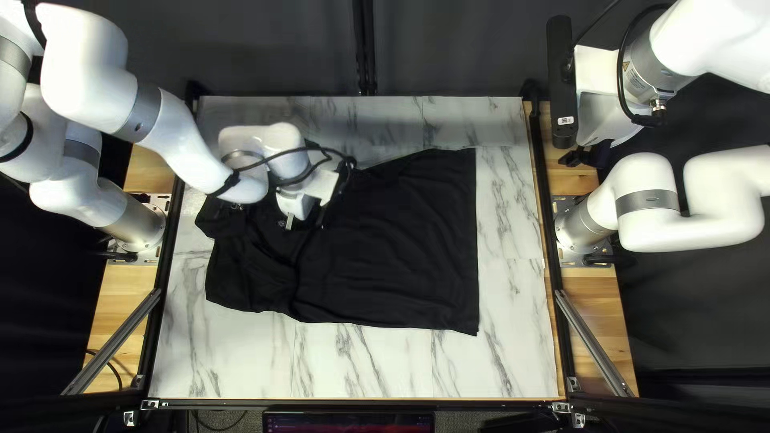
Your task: Fold t-shirt
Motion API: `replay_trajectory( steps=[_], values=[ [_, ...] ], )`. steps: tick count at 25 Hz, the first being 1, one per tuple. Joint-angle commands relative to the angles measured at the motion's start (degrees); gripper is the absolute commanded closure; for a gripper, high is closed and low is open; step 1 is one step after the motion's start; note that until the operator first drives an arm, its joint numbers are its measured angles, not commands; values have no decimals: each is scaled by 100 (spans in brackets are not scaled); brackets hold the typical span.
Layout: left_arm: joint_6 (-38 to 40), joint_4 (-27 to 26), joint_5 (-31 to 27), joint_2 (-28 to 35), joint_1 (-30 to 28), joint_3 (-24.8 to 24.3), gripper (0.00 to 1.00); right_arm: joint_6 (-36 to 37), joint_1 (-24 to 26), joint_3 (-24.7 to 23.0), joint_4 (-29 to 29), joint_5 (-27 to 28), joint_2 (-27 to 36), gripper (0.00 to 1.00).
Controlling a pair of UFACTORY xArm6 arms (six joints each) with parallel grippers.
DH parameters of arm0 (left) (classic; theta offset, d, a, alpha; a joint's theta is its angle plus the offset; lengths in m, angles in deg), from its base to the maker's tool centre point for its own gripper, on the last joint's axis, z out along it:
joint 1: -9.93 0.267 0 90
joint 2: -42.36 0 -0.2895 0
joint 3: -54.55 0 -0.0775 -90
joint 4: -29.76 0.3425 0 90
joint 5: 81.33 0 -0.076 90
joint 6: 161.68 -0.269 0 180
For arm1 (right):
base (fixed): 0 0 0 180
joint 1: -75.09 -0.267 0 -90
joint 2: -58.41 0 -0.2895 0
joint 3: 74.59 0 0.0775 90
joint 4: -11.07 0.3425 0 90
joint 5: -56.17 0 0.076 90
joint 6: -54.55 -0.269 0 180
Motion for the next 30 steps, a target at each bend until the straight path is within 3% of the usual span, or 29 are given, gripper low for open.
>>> replay_trajectory(
  steps=[1,4,7,13,20,30],
  values=[
    [60,153,-225,421,-68,-43,0,0,0,0,0,0,0,0],
    [33,351,-341,781,158,-138,0,0,0,0,0,0,0,0],
    [-165,473,-287,666,522,-65,0,0,0,0,0,0,0,0],
    [-749,452,-101,-462,1160,509,0,0,0,0,0,0,0,0],
    [-654,481,-276,-389,1071,359,0,0,0,0,0,0,0,0],
    [-374,364,-439,64,429,98,0,0,0,0,0,0,0,0]
  ],
)
